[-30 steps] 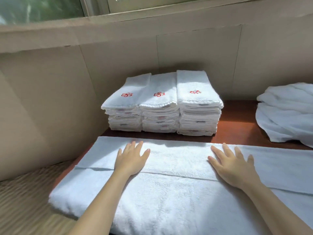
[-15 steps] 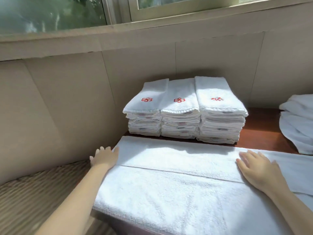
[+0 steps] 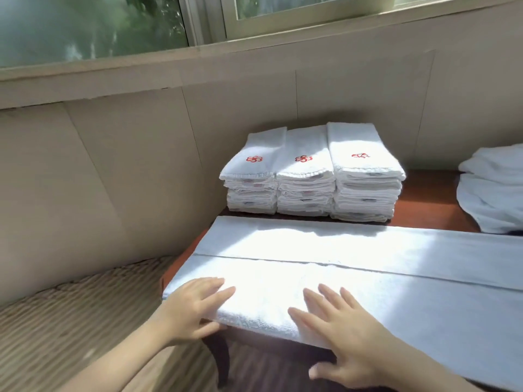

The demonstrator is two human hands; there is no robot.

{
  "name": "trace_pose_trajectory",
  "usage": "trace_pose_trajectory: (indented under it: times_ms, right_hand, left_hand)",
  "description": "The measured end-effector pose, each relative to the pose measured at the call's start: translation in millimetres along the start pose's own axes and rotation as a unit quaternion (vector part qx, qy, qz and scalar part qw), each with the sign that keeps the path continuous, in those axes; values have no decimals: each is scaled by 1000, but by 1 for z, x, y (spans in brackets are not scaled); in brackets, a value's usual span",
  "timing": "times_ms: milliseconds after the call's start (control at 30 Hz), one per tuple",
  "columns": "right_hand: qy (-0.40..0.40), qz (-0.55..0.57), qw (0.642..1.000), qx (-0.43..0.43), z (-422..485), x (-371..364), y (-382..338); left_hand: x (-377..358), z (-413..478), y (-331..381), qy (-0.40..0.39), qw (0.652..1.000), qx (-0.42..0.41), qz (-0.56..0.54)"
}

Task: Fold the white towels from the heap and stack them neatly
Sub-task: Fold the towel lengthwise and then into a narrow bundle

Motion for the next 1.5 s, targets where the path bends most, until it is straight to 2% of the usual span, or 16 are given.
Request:
trace_pose_trajectory:
  times_ms: [100, 267, 333, 400, 467, 533, 600, 767, 900, 1000, 1133, 1233, 1300, 1367, 1433, 1500]
  right_hand:
    - [97, 26, 995, 15, -9, 28, -10]
    - [116, 50, 986, -104, -15, 38, 29]
    - [92, 48, 981, -163, -13, 39, 54]
    - [42, 79, 970, -226, -10, 33, 94]
    - [36, 132, 948, -287, -4, 46, 137]
    - [39, 137, 934, -327, 9, 61, 177]
    - [38, 126, 925, -357, 28, 70, 212]
    - [-18, 67, 924, -376, 79, 34, 255]
    - [-7, 43, 921, -387, 87, -3, 271]
    - [-3, 33, 918, -396, 93, -10, 283]
    - [-16, 73, 905, -419, 93, -13, 285]
    - [27, 107, 880, -462, 86, -10, 288]
    - [68, 91, 873, -474, 78, -4, 283]
    - [97, 40, 866, -488, 62, 2, 280]
    - [106, 20, 856, -506, 41, 3, 282]
    - [101, 36, 847, -520, 18, 3, 287]
  left_hand:
    - [16, -12, -23, 57, 994, 88, -25]
    - [11, -33, -89, 92, 949, 278, -120]
    - [9, -37, -117, 115, 908, 347, -205]
    - [9, -36, -139, 166, 848, 408, -294]
    - [3, -27, -158, 222, 781, 442, -381]
    - [-8, -8, -174, 233, 746, 462, -419]
    - [-20, 16, -191, 209, 753, 487, -391]
    - [-59, 56, -216, 62, 822, 520, -224]
    - [-86, 55, -225, 20, 812, 558, -170]
    - [-81, 68, -231, 41, 837, 537, -102]
    - [-78, 82, -230, 14, 854, 520, -32]
    - [-80, 95, -222, -62, 852, 519, 18]
    - [-78, 104, -214, -145, 834, 529, 57]
    - [-75, 127, -196, -215, 833, 502, 90]
    - [-85, 169, -156, -242, 870, 425, 66]
    - [-98, 215, -94, -215, 913, 345, -30]
Point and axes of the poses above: each hand's wrist, its own z-axis towards the middle knuckle, its own x-axis out of the back of the hand, y = z × x, the point moved 10 cm from there along z, towards the middle knuckle, and after that the axes turned 6 degrees about -x, right-handed, at the moved point
